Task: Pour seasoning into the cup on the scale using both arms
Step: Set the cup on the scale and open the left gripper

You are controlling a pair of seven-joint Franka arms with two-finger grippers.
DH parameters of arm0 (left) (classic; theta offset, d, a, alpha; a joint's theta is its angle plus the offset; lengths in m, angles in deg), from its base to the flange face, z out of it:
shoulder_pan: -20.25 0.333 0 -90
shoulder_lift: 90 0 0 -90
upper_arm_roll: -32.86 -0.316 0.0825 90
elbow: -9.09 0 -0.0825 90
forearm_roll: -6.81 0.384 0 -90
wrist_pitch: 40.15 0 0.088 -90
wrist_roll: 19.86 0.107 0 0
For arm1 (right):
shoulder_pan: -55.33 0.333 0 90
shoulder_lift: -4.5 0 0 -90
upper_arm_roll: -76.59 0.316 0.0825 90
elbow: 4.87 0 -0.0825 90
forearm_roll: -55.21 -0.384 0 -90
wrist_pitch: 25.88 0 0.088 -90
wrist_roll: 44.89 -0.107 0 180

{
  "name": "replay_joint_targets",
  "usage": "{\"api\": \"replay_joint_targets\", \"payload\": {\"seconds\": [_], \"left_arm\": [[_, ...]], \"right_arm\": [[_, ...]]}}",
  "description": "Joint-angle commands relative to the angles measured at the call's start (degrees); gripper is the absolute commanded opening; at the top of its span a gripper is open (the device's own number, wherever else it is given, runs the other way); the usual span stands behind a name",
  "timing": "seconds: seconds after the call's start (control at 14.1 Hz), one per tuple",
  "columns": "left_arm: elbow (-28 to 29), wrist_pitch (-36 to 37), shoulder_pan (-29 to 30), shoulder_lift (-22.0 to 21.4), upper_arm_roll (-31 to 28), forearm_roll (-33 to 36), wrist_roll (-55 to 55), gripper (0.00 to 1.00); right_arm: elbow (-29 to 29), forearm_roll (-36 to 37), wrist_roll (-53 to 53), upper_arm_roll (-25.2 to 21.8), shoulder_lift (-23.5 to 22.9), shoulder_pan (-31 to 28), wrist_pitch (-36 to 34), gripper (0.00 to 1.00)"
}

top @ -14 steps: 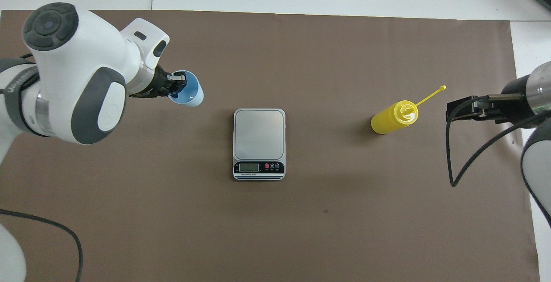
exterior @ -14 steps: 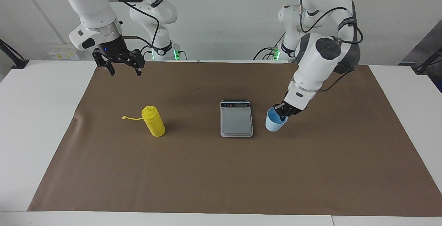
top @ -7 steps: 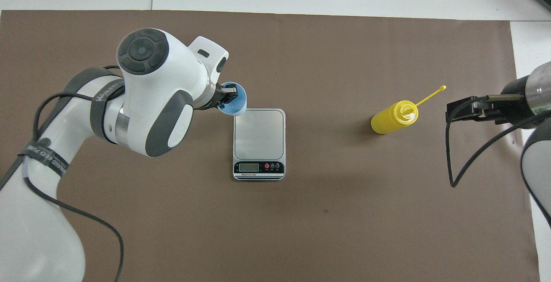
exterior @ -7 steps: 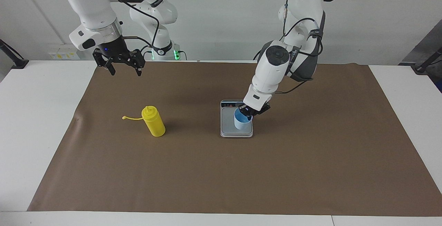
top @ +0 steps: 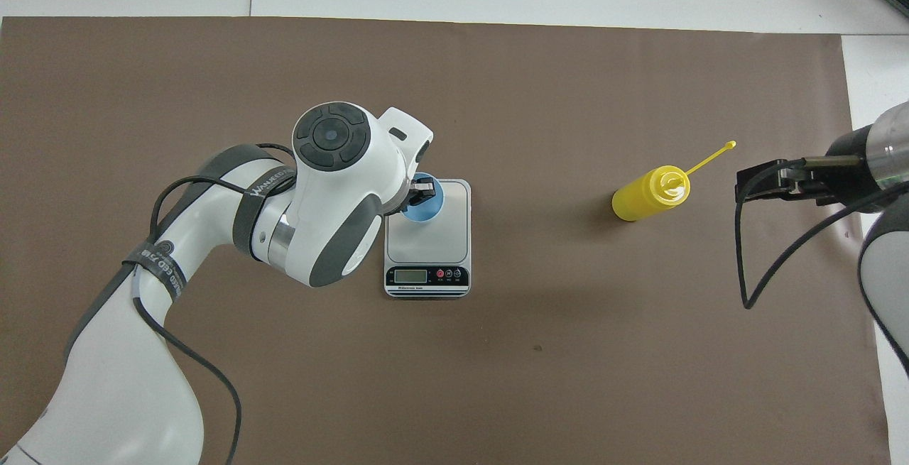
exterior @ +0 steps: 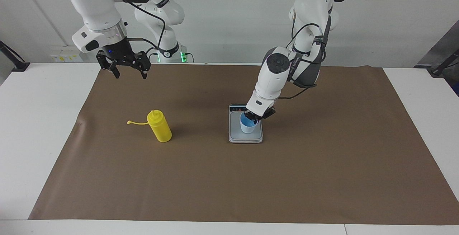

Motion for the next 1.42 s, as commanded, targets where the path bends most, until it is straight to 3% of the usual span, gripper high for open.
{"api": "replay_joint_targets", "payload": {"seconds": [0.0, 0.42, 0.5, 0.64, 0.85, 1.06, 1.35], "left_arm": [[2.60, -0.99, -0.78, -2.36, -0.94, 1.18, -1.03, 0.00], [2.69, -1.08, -0.78, -2.45, -0.85, 1.18, -1.03, 0.00], [2.69, -0.91, -0.78, -2.45, -0.85, 1.18, -1.03, 0.13], [2.60, -0.56, -0.87, -2.45, -0.94, 1.27, -1.03, 0.98], [1.72, 1.72, -0.26, -5.34, -1.46, 1.27, -0.33, 1.00], [-0.20, 6.02, 3.95, -8.86, -1.47, 3.02, 0.90, 1.00], [-2.85, 11.83, 10.10, -10.79, -1.47, 3.56, 9.23, 1.00]], "right_arm": [[-0.76, 0.03, -0.11, -0.04, 0.76, 0.37, -0.09, 1.00], [-0.85, -0.06, -1.17, -0.22, 0.68, -0.50, 0.96, 1.00], [-0.85, -0.06, -1.43, -0.22, 0.68, -0.42, 1.05, 1.00], [-0.85, -0.06, -2.31, -0.22, 0.68, -0.50, 0.96, 1.00], [-0.85, -0.06, -2.66, -0.30, 0.68, -0.50, 1.05, 1.00], [-0.76, -0.67, -9.31, -0.30, 0.15, -0.77, 2.28, 1.00], [0.72, -8.40, -16.63, -0.74, -2.57, -5.68, 2.37, 1.00]]}}
